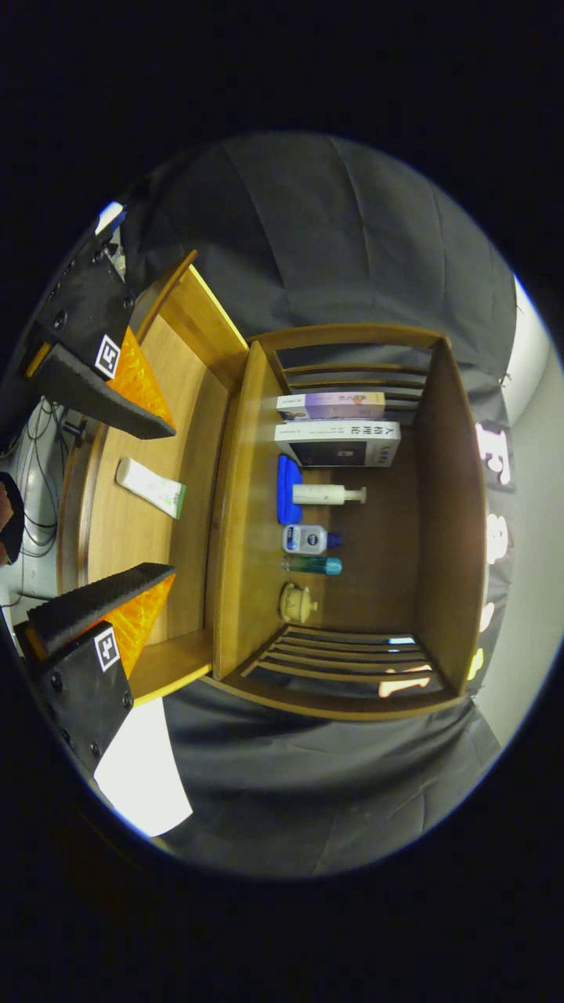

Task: Pull open the drawer, take out the items inside it, and place them on the countertop above the cabinet.

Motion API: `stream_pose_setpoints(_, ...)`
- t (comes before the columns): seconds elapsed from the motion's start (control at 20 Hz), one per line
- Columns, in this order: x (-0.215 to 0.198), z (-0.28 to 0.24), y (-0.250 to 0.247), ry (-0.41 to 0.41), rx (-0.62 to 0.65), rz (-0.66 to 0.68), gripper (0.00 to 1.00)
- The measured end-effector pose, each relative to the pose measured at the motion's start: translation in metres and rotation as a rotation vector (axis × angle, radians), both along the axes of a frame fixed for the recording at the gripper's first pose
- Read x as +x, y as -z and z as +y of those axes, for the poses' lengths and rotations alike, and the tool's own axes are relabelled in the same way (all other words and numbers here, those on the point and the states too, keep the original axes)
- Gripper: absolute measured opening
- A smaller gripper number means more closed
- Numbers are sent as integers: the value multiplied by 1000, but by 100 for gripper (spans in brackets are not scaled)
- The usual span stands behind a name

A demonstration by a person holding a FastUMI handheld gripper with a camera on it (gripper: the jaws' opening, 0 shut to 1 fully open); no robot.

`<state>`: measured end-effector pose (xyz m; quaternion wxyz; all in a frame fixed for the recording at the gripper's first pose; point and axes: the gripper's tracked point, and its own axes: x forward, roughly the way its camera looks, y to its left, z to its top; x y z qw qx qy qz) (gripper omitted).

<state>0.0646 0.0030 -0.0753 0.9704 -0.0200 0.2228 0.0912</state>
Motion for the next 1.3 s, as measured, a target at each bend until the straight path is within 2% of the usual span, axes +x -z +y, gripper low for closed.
stream_pose_setpoints(0.15,26,10,6,-11,24,79,99)
stream_pose_setpoints(0.45,78,26,16,-62,-79,158,98)
stream_pose_setpoints(0.65,101,34,42,-89,-117,267,99)
stream_pose_setpoints(0.85,108,37,76,-129,-144,424,99)
stream_pose_setpoints(1.0,110,29,101,-116,-172,526,99)
stream_pose_setpoints(1.3,100,36,141,-112,-150,737,98)
